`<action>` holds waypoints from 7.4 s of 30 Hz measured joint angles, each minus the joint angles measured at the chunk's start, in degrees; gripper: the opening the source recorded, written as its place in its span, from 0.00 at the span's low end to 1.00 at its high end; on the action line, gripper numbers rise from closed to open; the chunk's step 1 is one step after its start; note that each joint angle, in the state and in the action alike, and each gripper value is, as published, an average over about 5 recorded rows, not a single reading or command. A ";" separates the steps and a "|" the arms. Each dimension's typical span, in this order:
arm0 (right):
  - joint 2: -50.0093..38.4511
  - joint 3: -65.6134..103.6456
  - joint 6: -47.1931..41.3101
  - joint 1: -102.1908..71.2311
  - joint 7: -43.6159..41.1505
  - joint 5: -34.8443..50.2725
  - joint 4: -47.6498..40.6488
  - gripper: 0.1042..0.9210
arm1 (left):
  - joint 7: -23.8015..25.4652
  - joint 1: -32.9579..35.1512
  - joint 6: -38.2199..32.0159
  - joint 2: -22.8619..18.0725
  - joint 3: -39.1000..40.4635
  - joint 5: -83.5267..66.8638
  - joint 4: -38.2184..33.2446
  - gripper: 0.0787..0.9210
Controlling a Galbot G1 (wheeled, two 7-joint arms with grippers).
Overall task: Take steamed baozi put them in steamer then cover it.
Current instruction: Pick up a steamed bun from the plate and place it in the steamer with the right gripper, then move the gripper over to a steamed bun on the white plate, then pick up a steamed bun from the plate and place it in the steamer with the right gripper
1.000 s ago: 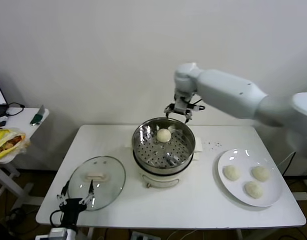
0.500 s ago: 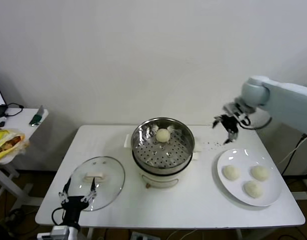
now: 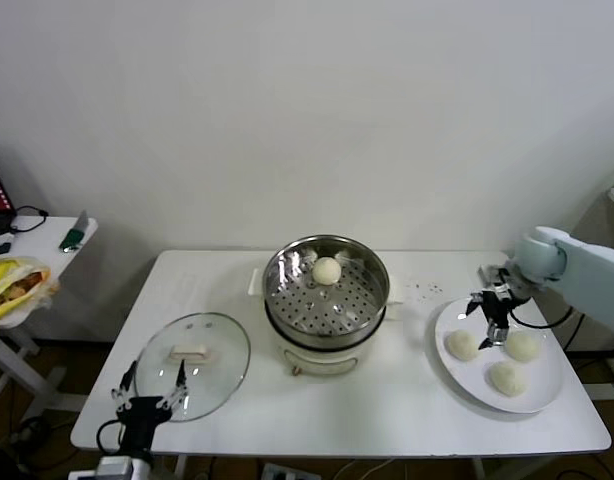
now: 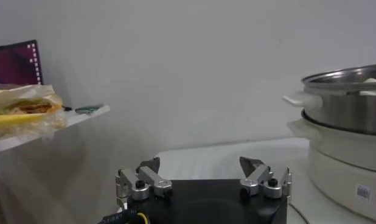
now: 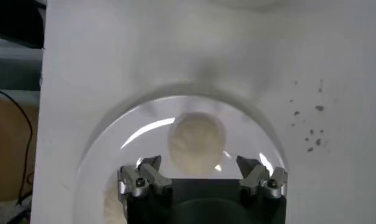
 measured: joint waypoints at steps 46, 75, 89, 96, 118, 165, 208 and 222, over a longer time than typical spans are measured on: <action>4.85 6.55 -1.45 -3.36 0.24 0.92 -8.69 0.66 | 0.00 1.57 -1.24 -0.31 0.30 0.79 0.61 0.88; 29.06 -18.00 -10.56 29.17 6.64 37.18 -0.82 0.66 | 0.14 2.44 -2.05 0.11 3.07 0.88 -0.93 0.88; 38.22 -19.25 -12.43 22.68 10.38 37.29 -2.21 0.66 | 0.33 3.50 -2.80 0.28 2.31 0.48 -0.98 0.88; 40.93 -19.70 -12.60 19.72 10.81 36.43 -3.76 0.67 | 0.38 3.34 -2.96 -0.18 2.59 0.85 -0.68 0.88; 38.96 -19.95 -12.14 21.94 9.04 35.95 -1.95 0.88 | 0.00 2.86 -3.28 -0.35 2.89 0.89 0.06 0.88; -13.70 5.24 -3.96 -6.85 0.00 -8.47 12.01 0.88 | -1.05 5.18 -1.69 -1.63 1.61 2.99 -0.70 0.88; -4.07 -0.15 4.53 -0.47 -1.48 -13.45 5.38 0.72 | -1.13 5.18 -0.71 -1.71 2.12 2.82 -1.27 0.88; 8.90 -13.55 27.37 26.75 -2.81 -17.61 10.46 0.73 | -1.30 4.50 -0.54 -1.25 2.89 2.71 -1.11 0.88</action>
